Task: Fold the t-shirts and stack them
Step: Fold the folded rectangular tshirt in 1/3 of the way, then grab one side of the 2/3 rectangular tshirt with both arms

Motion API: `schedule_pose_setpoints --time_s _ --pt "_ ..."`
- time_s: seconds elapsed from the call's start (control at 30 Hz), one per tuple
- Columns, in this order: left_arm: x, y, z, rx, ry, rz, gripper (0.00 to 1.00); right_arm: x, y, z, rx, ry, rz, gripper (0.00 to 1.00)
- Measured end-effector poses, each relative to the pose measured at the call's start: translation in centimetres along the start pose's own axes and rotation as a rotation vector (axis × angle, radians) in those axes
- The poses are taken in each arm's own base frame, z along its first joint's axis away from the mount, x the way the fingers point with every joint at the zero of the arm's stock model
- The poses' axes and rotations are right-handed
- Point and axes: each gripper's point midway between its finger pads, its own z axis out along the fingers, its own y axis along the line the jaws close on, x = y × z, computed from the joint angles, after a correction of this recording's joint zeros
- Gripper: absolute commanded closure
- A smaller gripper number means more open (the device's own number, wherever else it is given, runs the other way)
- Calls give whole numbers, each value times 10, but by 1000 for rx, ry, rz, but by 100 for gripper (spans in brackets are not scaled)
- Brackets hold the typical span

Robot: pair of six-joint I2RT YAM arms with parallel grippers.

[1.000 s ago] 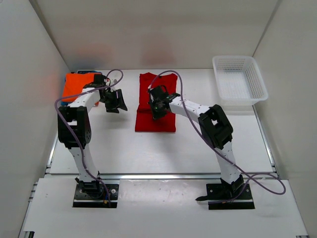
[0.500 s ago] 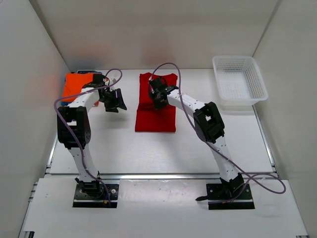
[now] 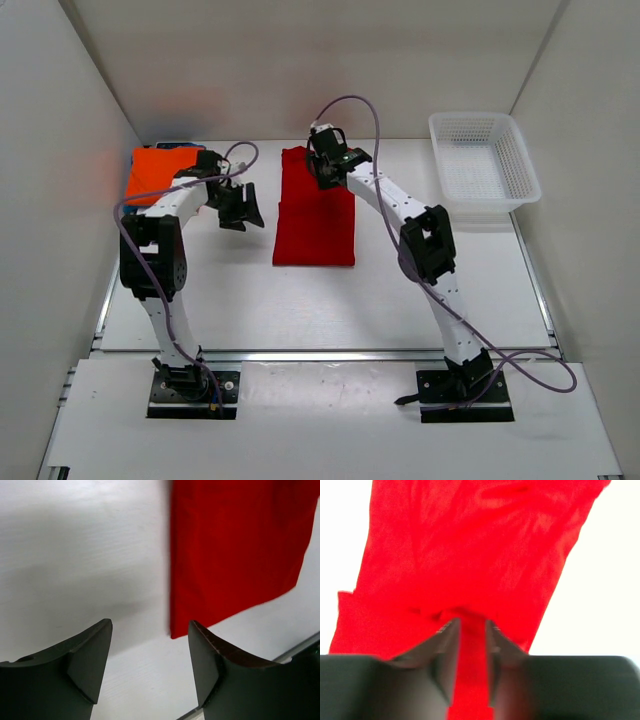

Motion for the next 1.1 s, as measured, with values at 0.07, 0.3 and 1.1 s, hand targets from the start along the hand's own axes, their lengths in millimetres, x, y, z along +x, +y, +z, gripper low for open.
schedule_pose_setpoints --time_s 0.07,0.3,1.1 --pt "10 -15 8 19 31 44 26 10 -6 -21 -12 34 18 55" --pt "81 -39 39 36 204 106 25 119 -15 -102 -204 178 242 56" --pt "95 -40 53 92 218 9 80 210 -2 -103 -376 268 712 53"
